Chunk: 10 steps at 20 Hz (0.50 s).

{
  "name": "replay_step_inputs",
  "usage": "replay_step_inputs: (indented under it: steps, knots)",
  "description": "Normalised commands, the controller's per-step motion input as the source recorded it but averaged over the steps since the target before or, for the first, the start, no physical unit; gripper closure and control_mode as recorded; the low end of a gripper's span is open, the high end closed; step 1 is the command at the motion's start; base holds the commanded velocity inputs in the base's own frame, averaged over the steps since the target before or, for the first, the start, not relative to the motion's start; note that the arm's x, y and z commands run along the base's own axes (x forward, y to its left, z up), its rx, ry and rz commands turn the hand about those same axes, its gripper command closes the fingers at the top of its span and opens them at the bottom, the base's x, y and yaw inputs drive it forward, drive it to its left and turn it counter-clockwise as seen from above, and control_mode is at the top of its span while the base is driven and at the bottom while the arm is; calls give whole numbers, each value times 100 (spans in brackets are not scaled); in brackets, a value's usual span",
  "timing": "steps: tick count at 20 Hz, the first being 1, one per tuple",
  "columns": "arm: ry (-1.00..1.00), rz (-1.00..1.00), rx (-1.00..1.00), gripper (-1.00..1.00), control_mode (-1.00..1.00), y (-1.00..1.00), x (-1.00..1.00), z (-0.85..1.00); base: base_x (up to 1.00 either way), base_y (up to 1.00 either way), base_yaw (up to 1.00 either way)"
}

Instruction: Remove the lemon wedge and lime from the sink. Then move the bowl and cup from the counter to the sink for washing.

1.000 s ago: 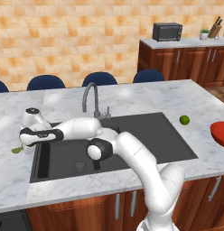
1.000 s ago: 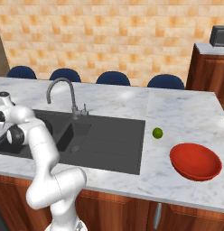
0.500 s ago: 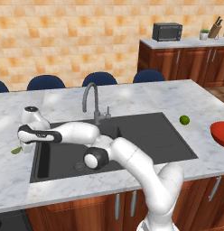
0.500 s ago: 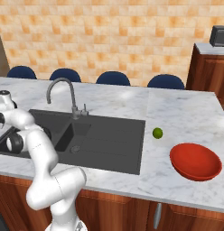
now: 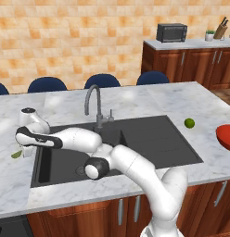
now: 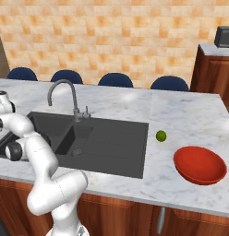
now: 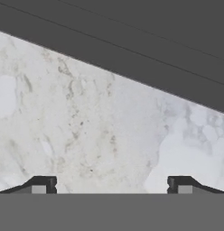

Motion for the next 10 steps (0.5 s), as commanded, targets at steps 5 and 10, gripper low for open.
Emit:
replay_step_inputs:
  steps: [5, 10]
  knots:
    - [8, 1, -1, -100, -100, 0, -30, 14, 0, 0, 0]
    - [4, 9, 0, -100, -100, -12, -26, 25, 0, 0, 0]
